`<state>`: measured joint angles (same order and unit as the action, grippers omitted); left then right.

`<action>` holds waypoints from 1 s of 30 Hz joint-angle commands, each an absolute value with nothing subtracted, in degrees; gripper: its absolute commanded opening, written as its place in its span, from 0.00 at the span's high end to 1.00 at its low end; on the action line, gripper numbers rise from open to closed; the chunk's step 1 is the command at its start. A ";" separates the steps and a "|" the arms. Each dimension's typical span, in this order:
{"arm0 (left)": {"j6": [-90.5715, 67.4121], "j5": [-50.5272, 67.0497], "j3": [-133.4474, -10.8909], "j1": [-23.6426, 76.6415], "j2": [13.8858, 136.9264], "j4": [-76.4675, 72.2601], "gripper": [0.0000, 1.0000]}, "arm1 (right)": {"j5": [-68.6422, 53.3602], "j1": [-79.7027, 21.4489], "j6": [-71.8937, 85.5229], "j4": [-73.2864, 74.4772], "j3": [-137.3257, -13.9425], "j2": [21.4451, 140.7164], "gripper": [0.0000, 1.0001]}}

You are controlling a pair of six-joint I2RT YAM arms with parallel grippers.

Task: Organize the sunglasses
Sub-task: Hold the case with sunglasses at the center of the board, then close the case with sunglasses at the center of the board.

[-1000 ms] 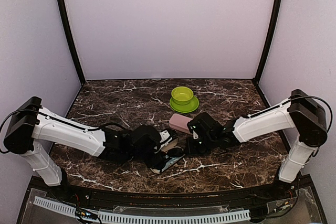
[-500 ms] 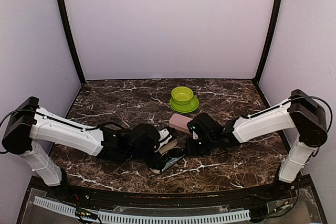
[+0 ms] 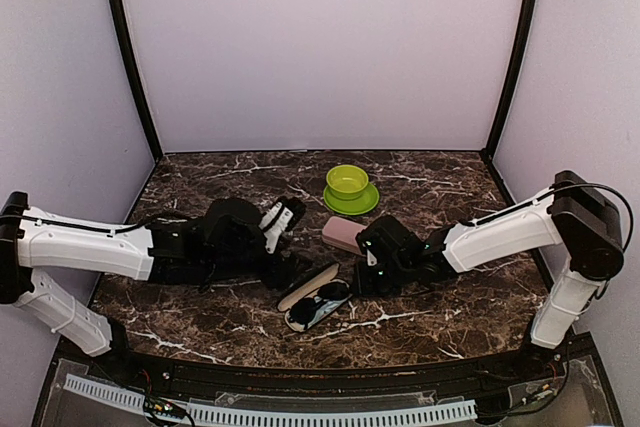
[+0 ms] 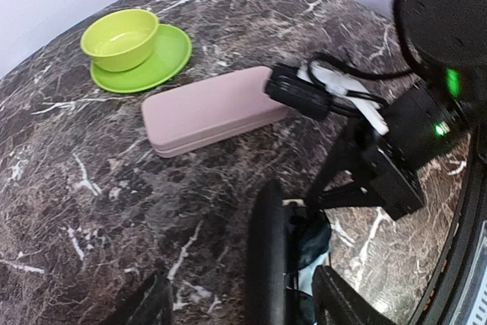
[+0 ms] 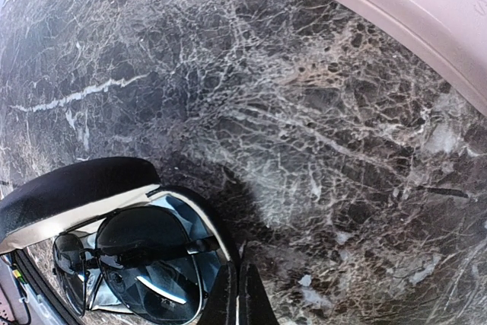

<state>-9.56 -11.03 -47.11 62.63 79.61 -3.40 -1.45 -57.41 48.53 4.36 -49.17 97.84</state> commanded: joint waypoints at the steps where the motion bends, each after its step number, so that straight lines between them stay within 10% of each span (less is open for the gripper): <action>1: -16.33 -4.53 -45.57 57.01 77.07 -4.92 0.40 | -1.06 -58.24 48.93 3.60 -50.89 98.45 1.00; 13: -17.56 -6.20 -51.36 56.29 86.89 2.56 0.68 | -0.98 -58.36 49.04 3.68 -51.39 98.83 1.00; 30: -16.88 -5.75 -51.75 62.20 90.89 1.22 0.76 | -0.69 -58.96 50.69 2.78 -51.06 99.23 1.00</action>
<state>-16.99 -5.72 -50.65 60.66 89.97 0.91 -1.02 -58.00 49.36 4.45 -49.82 98.41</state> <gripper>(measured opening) 0.248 0.007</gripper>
